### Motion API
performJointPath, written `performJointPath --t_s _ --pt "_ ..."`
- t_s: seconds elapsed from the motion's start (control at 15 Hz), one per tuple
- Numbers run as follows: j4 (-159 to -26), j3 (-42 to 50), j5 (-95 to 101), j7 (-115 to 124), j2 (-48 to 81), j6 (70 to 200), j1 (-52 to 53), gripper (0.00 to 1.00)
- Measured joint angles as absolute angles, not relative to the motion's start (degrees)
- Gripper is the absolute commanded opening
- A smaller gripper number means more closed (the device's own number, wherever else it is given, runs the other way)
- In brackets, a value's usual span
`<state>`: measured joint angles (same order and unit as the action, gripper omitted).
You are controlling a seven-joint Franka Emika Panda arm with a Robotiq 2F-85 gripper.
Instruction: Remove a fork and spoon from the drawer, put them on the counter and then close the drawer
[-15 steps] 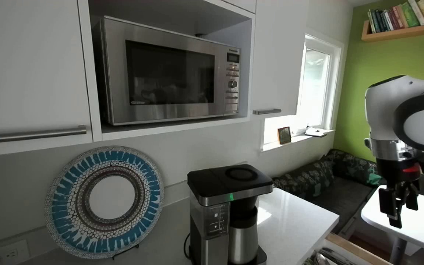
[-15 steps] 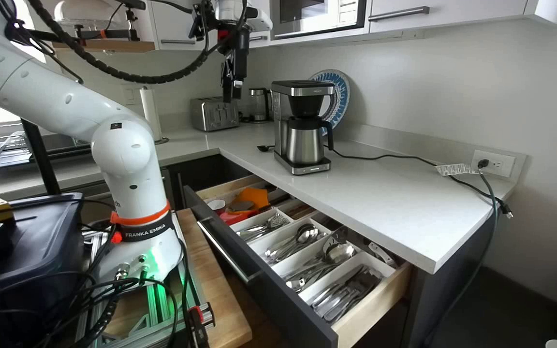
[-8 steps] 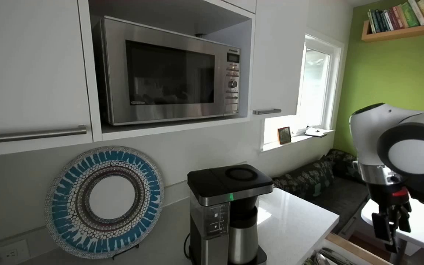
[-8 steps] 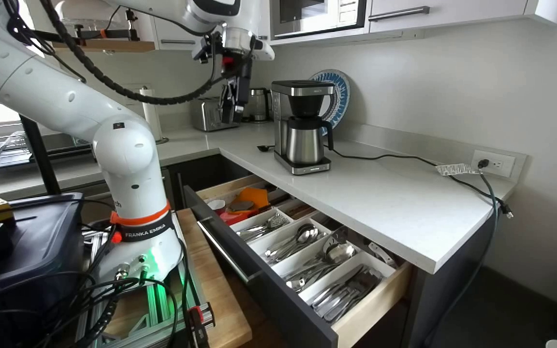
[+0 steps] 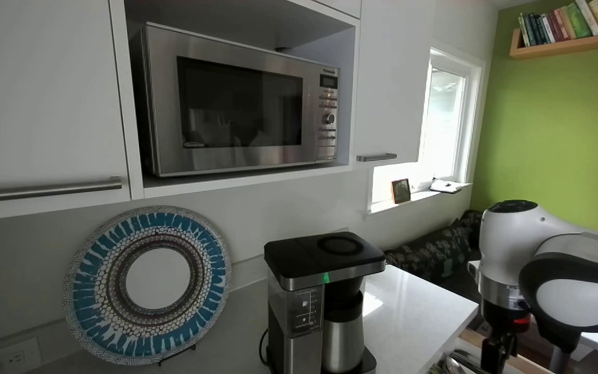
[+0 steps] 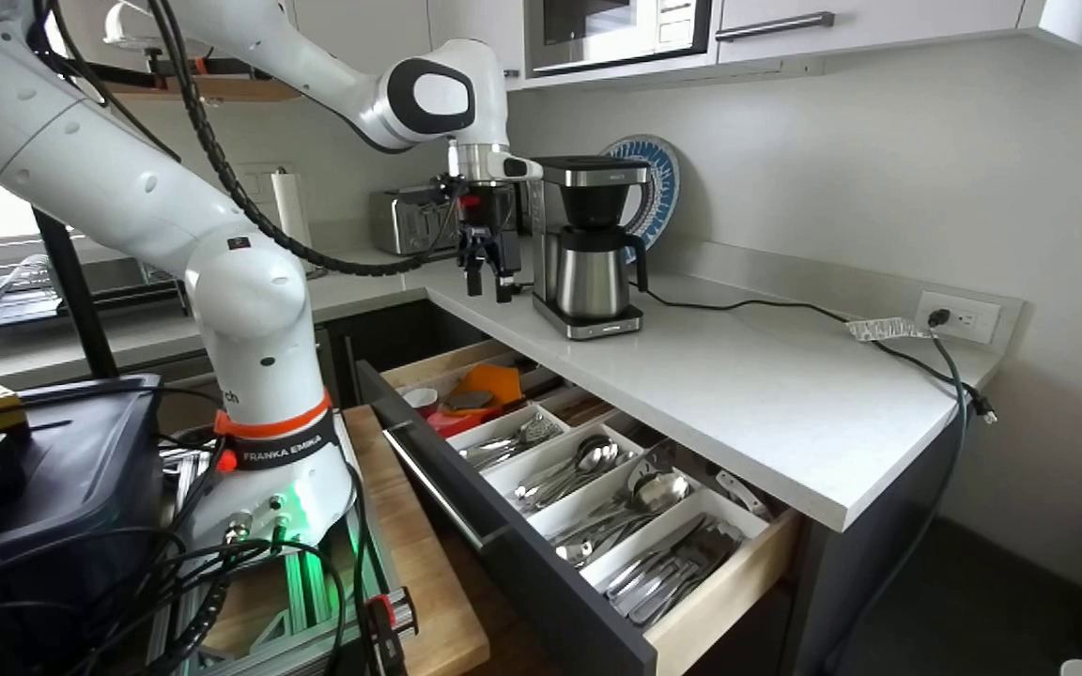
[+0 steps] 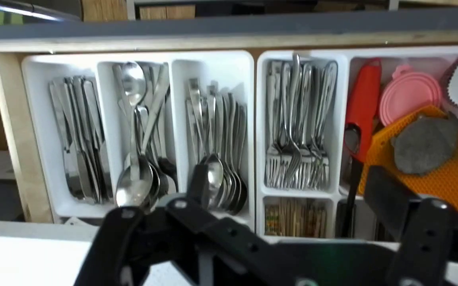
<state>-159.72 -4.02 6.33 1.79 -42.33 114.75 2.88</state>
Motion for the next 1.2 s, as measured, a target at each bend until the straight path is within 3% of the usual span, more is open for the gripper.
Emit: performJointPath --t_s 0.27,0.8,1.2 --pt "-159.27 -3.51 4.46 1.37 -35.54 124.8 3.05 1.0" --pt "-158.52 -3.09 3.7 1.19 -31.17 126.2 3.1 1.0" --pt "-158.87 -2.89 -0.23 0.83 -17.07 132.7 3.36 1.0"
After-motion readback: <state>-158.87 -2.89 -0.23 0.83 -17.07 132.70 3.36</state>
